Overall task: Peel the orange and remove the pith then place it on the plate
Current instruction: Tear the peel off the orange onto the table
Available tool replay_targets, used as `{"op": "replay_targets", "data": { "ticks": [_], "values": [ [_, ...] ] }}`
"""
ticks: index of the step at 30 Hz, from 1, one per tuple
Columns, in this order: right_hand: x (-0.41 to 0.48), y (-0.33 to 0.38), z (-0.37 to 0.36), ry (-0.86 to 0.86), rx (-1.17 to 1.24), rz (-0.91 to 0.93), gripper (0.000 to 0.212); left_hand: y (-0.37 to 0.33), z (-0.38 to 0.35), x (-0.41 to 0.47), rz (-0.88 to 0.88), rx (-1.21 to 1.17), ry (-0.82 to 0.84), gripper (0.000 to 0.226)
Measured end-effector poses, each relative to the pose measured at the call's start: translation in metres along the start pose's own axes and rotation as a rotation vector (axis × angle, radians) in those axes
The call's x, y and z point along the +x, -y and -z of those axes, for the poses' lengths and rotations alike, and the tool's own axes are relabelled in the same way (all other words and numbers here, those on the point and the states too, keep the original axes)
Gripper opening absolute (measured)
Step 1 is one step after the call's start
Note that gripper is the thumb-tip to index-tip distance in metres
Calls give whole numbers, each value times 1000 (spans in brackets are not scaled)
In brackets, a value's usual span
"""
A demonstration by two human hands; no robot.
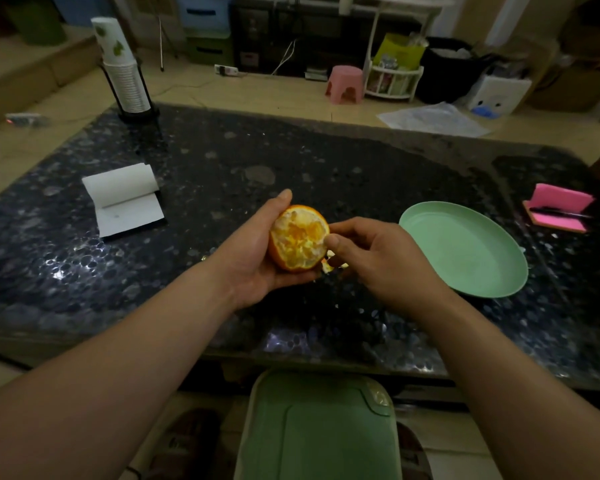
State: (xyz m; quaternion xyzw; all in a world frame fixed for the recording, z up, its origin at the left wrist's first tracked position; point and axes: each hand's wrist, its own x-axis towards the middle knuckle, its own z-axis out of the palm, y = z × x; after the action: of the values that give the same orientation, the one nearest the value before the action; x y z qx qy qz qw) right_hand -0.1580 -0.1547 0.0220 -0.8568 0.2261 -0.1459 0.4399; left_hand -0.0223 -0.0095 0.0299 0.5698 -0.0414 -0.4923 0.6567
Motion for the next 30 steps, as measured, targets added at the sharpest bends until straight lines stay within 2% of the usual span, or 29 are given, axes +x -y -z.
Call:
{"op": "replay_targets", "data": {
  "ticks": [4,9,17,26,30],
  "values": [
    [-3,3,3,-18,-79,11,21,2,-3,-1,-17,44,23,64],
    [-7,7,-3,-92,-178,11,6,10,-10,1,-54,48,-15,61],
    [-6,9,-12,-191,-56,-68,6,15,-16,4,-144,44,-34,58],
    [-5,6,-9,-57,295,-159,13,13,-10,4,-162,21,-34,58],
    [-3,7,-5,35,248,-173,18,13,-11,4,-213,80,-27,47]
  ]
}}
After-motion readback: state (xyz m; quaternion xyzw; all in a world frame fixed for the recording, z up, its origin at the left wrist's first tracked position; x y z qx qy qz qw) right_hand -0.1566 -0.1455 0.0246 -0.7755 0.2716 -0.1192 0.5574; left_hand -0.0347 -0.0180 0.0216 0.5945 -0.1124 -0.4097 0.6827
